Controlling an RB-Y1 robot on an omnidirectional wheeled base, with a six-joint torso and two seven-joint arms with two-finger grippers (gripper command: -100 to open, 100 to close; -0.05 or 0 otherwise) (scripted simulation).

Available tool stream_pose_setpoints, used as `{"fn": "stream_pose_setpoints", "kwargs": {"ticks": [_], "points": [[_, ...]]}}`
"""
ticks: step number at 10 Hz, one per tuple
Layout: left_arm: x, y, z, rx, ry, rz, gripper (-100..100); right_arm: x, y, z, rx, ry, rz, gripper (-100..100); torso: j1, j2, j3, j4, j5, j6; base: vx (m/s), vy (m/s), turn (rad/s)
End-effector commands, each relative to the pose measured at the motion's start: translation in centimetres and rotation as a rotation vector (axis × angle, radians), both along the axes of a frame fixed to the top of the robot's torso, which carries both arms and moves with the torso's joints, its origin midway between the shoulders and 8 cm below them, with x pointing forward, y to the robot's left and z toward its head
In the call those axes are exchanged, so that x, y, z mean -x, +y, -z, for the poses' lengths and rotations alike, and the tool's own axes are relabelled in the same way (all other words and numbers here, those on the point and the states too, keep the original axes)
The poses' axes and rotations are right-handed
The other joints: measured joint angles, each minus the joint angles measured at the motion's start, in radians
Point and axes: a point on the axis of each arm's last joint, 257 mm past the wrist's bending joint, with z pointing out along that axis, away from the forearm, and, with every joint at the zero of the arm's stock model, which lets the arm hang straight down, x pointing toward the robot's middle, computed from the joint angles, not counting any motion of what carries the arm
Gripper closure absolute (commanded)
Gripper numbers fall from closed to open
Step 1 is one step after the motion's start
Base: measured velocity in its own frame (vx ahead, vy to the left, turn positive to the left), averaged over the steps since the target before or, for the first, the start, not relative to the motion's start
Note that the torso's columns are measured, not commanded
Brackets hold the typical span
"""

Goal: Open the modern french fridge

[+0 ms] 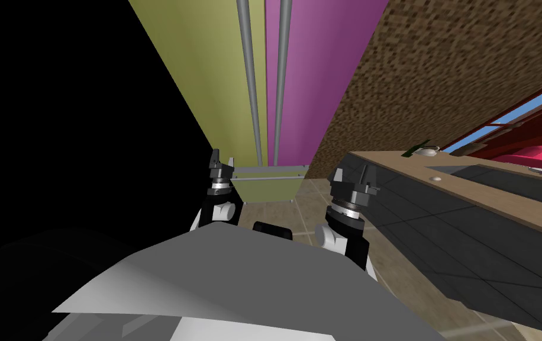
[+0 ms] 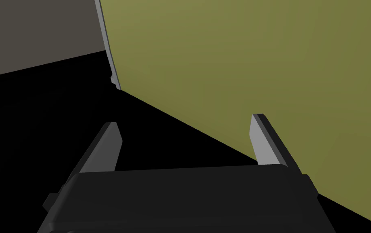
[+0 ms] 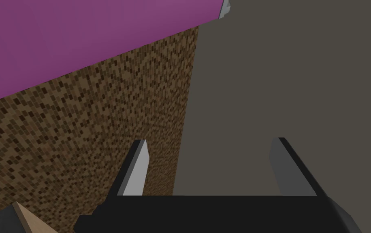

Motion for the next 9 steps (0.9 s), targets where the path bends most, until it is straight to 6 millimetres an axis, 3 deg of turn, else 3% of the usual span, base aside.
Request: {"fn": "stream_pose_setpoints", "kwargs": {"ticks": [1, 9], "points": [[0.0, 0.0, 0.0, 0.0, 0.0, 0.0, 0, 0.0, 0.0, 0.0, 0.0, 0.0, 0.0, 0, 0.0, 0.04, -0.082, 0.041, 0.0, 0.0, 0.0, 0.0, 0.0], [0.01, 0.0, -0.02, 0.0, 0.0, 0.0, 0, 0.01, 0.0, -0.02, 0.0, 0.0, 0.0, 0, 0.0, 0.618, -1.234, 0.617, 0.0, 0.0, 0.0, 0.0, 0.0]]}}
